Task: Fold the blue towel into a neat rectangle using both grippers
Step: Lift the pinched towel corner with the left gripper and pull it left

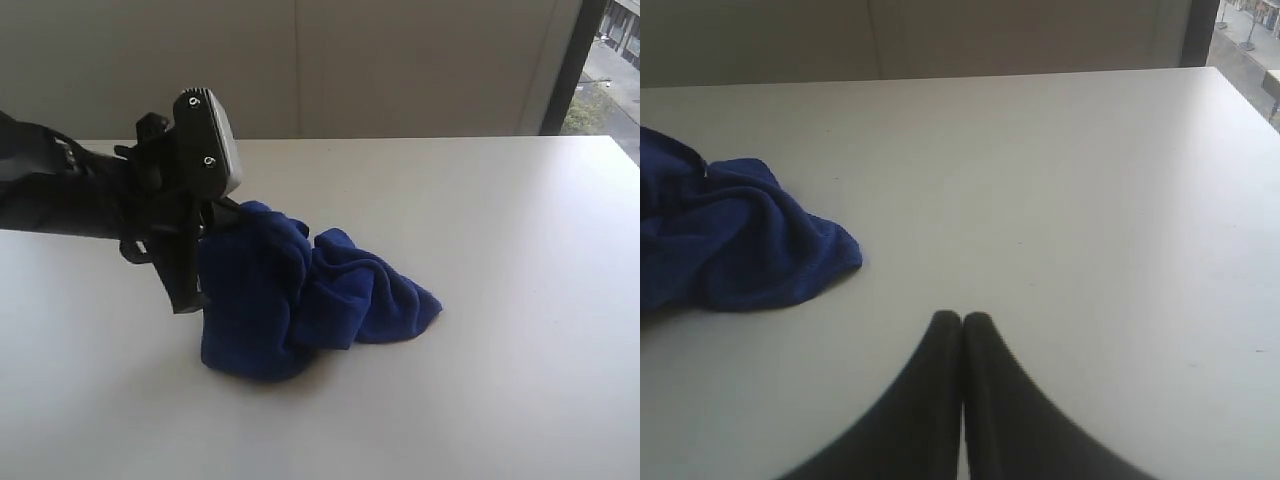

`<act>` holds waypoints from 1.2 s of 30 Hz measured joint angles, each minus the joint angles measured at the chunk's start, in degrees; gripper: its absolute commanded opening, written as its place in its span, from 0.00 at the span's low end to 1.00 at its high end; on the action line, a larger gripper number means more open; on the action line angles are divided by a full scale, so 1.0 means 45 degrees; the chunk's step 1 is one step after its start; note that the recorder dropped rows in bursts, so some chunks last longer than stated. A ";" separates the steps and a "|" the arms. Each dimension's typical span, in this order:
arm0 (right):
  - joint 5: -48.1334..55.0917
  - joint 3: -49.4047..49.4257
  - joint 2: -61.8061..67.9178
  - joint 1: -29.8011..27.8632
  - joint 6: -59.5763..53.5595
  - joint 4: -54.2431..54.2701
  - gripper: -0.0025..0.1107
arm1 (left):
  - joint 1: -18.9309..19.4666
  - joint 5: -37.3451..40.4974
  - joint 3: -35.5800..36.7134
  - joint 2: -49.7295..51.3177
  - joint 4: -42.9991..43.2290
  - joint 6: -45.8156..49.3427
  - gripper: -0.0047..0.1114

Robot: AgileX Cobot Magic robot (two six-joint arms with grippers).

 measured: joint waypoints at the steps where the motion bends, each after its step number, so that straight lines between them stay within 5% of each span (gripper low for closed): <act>1: 0.0000 0.0000 0.0000 0.0000 0.0000 0.0000 0.02 | 0.0000 0.0209 0.0000 -0.0219 0.0280 -0.0030 0.04; 6: 0.0000 0.0000 0.0000 0.0000 0.0000 0.0000 0.02 | 0.0000 0.1613 0.0000 -0.1587 0.3902 -0.2614 0.04; 11: 0.0000 0.0000 0.0000 0.0000 0.0000 0.0000 0.02 | 0.0603 0.5357 0.0000 -0.2728 1.2970 -1.0008 0.04; 14: 0.0000 0.0000 0.0000 0.0000 0.0000 0.0000 0.02 | 0.0681 0.5895 0.0000 -0.3819 1.6162 -1.2621 0.04; 21: -0.1669 0.0000 0.0000 0.0000 0.0074 0.0000 0.02 | 0.0681 0.6148 -0.0844 -0.5791 1.7711 -1.3016 0.04; 31: -1.1007 0.0000 -0.0021 0.0000 0.6459 0.0000 0.02 | 0.0681 0.7666 -0.1258 -0.6258 1.7935 -1.3167 0.04; 36: -0.8282 -0.0360 0.0013 0.0000 0.7403 0.0000 0.02 | 0.0681 0.8061 -0.1258 -0.6258 1.7698 -1.3858 0.04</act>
